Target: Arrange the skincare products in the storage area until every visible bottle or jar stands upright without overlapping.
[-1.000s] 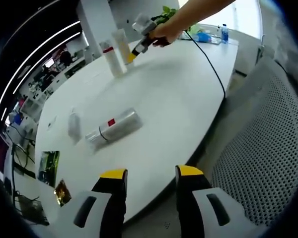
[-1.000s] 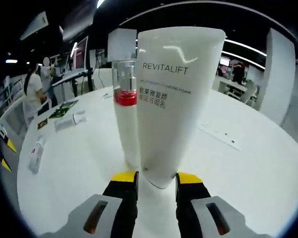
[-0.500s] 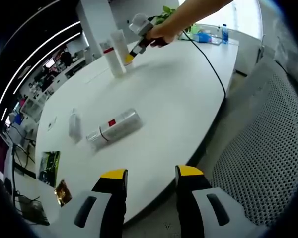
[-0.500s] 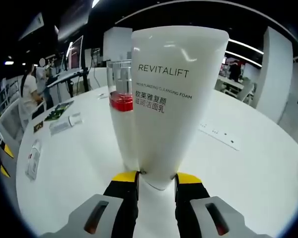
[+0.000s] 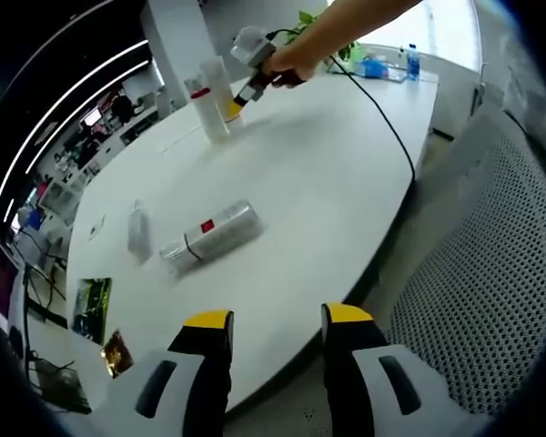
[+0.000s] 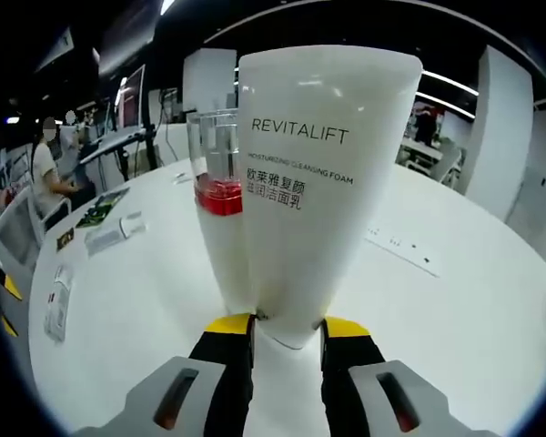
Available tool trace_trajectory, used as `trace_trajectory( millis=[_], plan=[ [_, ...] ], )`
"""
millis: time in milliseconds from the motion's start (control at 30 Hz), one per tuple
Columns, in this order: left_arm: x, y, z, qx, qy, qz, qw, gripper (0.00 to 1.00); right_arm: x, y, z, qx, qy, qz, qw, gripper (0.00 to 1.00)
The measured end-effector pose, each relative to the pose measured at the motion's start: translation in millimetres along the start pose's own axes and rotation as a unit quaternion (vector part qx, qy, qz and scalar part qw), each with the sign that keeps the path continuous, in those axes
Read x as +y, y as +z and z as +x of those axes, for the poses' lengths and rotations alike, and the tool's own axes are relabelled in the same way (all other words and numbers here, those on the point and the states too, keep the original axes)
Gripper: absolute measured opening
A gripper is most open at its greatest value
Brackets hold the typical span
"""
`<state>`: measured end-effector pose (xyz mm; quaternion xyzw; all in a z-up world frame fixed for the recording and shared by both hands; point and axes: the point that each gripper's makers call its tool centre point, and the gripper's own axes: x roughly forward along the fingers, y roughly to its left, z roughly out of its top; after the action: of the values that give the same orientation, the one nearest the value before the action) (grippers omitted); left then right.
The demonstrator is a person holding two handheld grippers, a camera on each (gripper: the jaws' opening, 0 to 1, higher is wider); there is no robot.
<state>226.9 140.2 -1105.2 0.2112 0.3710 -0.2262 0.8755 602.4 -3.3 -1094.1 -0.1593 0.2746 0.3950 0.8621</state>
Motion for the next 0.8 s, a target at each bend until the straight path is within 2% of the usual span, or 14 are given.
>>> trace_trajectory(
  millis=[133,233,367,400,500,600,633,700,767,800],
  plan=[
    [0.0,-0.2,0,0.001,0.000,0.000,1.0000,0.35,-1,-0.1,-5,-0.002,-0.014,0.016,0.9998,0.25],
    [0.1,-0.2,0,0.000,0.000,0.001,1.0000,0.35,1,-6.0,-13,-0.006,-0.021,0.049,0.9985,0.28],
    [1.2,0.5,-1,-0.001,0.004,0.003,1.0000,0.35,21,-19.1,-33,-0.009,-0.014,0.097,0.9952,0.29],
    [1.5,0.8,-1,-0.002,0.005,0.003,1.0000,0.35,30,-24.5,-39,-0.005,-0.009,0.110,0.9938,0.29],
    [2.7,2.4,-2,-0.006,0.008,0.005,0.9999,0.35,52,-33.2,-52,-0.001,0.003,0.109,0.9940,0.29],
    [3.2,2.5,-2,-0.006,0.011,0.011,0.9999,0.35,87,-40.5,-64,-0.002,0.035,0.120,0.9921,0.27],
    [2.6,3.2,-2,-0.008,0.009,0.009,0.9999,0.36,104,-42.8,-67,0.002,0.059,0.112,0.9919,0.27],
    [0.8,5.8,-3,-0.014,0.005,0.005,0.9999,0.37,122,-43.9,-73,0.002,0.066,0.116,0.9910,0.26],
    [-0.8,5.8,-3,-0.014,-0.001,-0.002,0.9999,0.36,146,-42.1,-77,0.005,0.099,0.128,0.9868,0.24],
    [-1.2,7.0,-4,-0.016,-0.004,-0.005,0.9998,0.36,153,-38.9,-79,-0.001,0.104,0.123,0.9870,0.23]
  ],
)
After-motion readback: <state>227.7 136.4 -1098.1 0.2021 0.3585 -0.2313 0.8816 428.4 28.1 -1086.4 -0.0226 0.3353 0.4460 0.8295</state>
